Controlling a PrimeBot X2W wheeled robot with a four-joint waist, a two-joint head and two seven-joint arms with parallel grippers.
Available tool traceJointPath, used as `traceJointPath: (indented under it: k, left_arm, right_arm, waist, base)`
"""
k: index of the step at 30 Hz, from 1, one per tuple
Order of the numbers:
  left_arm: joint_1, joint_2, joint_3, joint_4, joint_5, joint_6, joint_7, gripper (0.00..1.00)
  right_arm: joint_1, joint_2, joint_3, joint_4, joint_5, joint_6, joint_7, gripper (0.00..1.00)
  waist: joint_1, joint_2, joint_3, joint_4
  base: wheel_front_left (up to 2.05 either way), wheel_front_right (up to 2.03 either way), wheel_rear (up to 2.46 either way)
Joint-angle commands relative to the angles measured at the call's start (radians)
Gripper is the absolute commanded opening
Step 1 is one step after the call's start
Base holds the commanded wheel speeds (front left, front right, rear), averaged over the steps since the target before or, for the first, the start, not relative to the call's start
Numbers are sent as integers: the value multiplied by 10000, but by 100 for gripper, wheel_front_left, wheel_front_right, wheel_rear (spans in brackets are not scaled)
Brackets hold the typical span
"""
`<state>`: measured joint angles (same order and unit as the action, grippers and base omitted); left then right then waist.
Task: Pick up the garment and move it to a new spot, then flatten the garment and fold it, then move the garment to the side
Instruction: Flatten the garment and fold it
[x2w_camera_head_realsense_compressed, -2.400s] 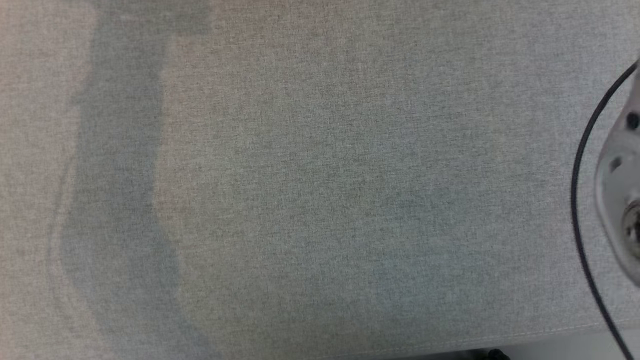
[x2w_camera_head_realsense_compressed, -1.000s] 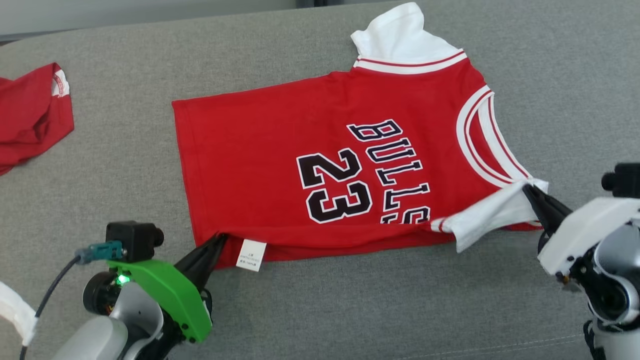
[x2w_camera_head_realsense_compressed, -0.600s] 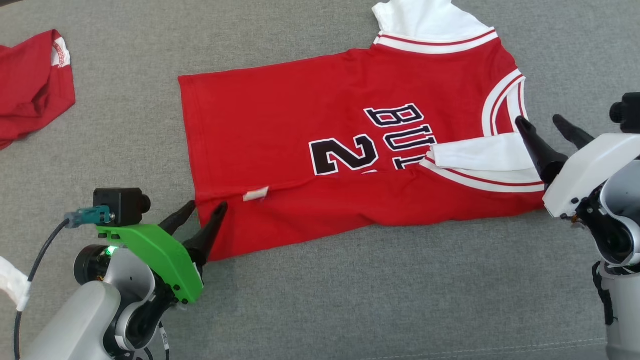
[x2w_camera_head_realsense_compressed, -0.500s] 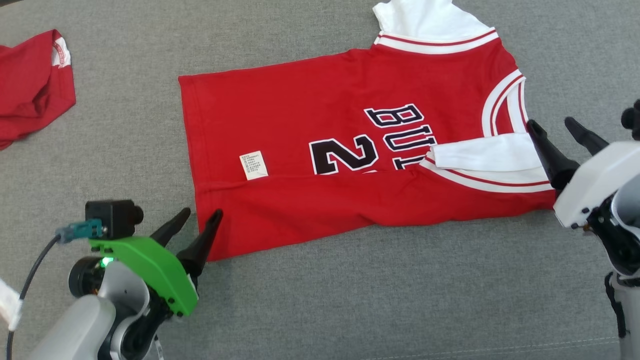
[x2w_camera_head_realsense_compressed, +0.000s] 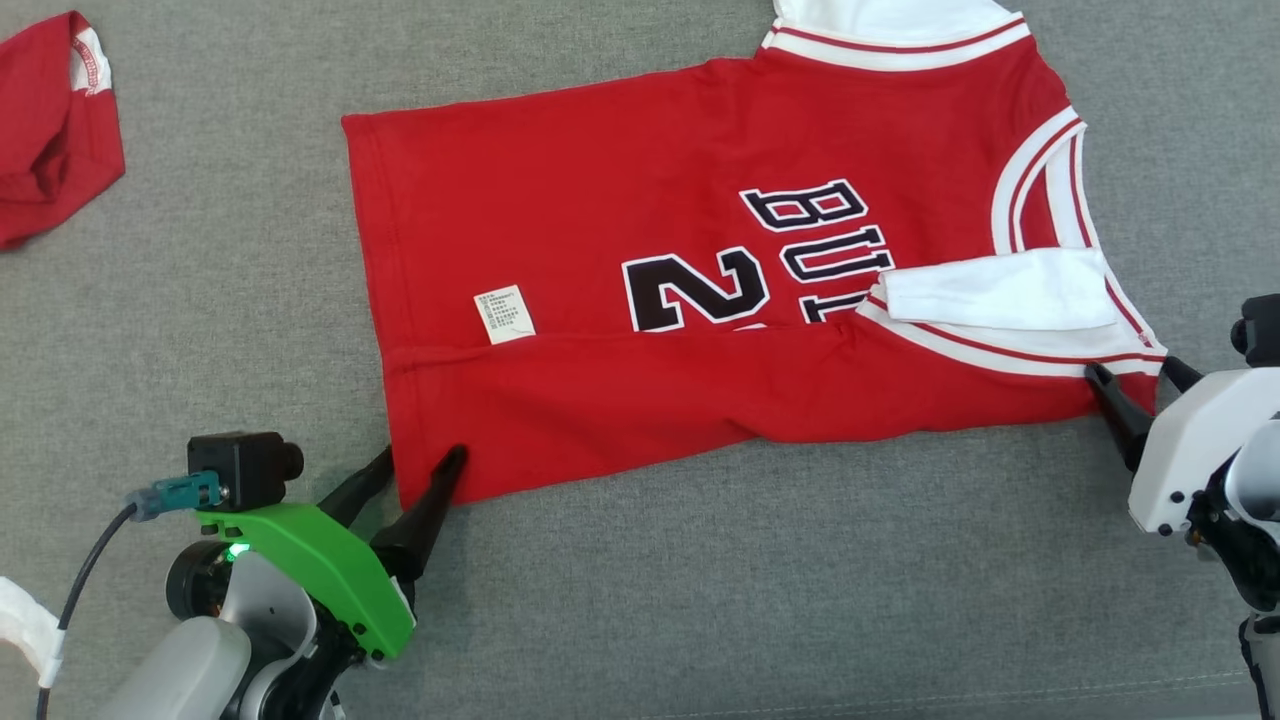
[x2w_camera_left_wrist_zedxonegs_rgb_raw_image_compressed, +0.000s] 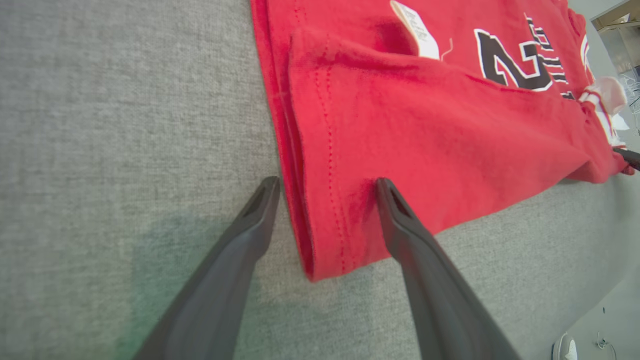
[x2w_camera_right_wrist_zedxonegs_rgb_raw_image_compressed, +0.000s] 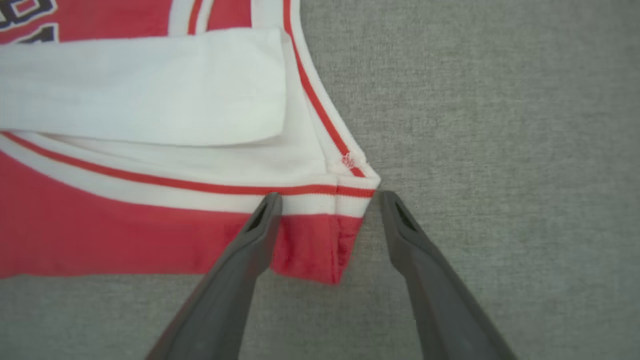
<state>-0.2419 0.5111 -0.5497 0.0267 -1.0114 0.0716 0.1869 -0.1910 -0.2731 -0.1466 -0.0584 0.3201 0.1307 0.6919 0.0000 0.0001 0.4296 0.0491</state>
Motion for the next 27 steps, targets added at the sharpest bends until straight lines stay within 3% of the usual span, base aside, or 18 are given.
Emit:
traceJointPath:
  k: [1, 2, 3, 4, 5, 6, 7, 8, 10, 17, 22, 23, 24, 25, 26, 27]
  left_arm:
    - [-4, -149, -231, 227, -91, -109, 221, 100]
    - [-20, -201, -350, 305, -118, -207, 316, 100]
    - [-20, -251, -426, 389, -158, -282, 380, 93]
    - [-34, -275, -476, 460, -158, -346, 411, 69]
    - [-63, -300, -556, 533, -157, -444, 470, 31]
    - [-71, -327, -601, 567, -201, -537, 494, 0]
    - [-72, -346, -674, 607, -242, -670, 544, 0]
    - [-62, -346, -728, 642, -264, -763, 580, 0]
    - [-23, -269, -722, 661, -322, -920, 611, 0]
    - [524, 998, -494, -280, -748, -1303, 1176, 0]
    - [1266, 1770, -416, -1189, -896, -1118, 1437, 0]
    - [1430, 1796, -467, -1295, -946, -1059, 1456, 11]
    - [1537, 1782, -515, -1347, -960, -1045, 1459, 34]
    - [1594, 1716, -505, -1383, -889, -954, 1338, 93]
    - [1649, 1674, -515, -1402, -806, -887, 1286, 100]
    - [1728, 1671, -589, -1481, -677, -845, 1215, 100]
  right_arm:
    - [-53, -14, 104, 155, 25, 0, 174, 100]
    - [-23, 16, 172, 252, 170, 0, 322, 100]
    - [8, 12, 221, 314, 238, 1, 443, 100]
    - [31, -17, 253, 352, 265, 0, 527, 100]
    - [65, -47, 268, 401, 311, 0, 598, 100]
    - [82, -66, 268, 441, 355, 0, 648, 98]
    - [82, -80, 275, 484, 414, 0, 683, 40]
    - [82, -108, 275, 515, 467, 0, 698, 0]
    - [151, -266, 303, 546, 611, -6, 784, 0]
    - [749, -1211, -349, -216, 1550, -19, 1491, 0]
    - [1556, -1500, -844, -976, 1998, -19, 2238, 0]
    - [1643, -1446, -915, -996, 1936, -19, 2248, 0]
    - [1703, -1393, -912, -991, 1874, -19, 2208, 0]
    - [1770, -1325, -834, -988, 1832, -19, 2138, 58]
    - [1810, -1277, -784, -988, 1784, -17, 2073, 100]
    - [1865, -1273, -739, -1005, 1756, -11, 2021, 100]
  waist:
    - [0, -1, 86, 54]
    - [0, -1, 94, 73]
    - [0, -1, 98, 91]
    - [0, -1, 92, 104]
    - [0, -1, 80, 110]
    - [0, -1, 68, 111]
    - [0, -1, 43, 102]
    - [0, -1, 3, 91]
    - [0, -1, -103, 62]
    - [0, -1, -557, 45]
    - [0, -1, -553, 59]
    - [0, -1, -523, 48]
    - [0, -1, -504, 43]
    - [0, -1, -491, 44]
    - [0, -1, -486, 45]
    - [0, -1, -479, 48]
  base:
    - [0, 0, 0]
    - [0, 0, 0]
    - [0, 0, 0]
    - [0, 0, 0]
    - [0, 0, 0]
    - [0, 0, 0]
    - [0, 0, 0]
    - [0, 0, 0]
    - [0, 0, 0]
    - [0, 0, 0]
    - [0, 0, 0]
    - [0, 0, 0]
    - [0, 0, 0]
    - [0, 0, 0]
    - [0, 0, 0]
    - [0, 0, 0]
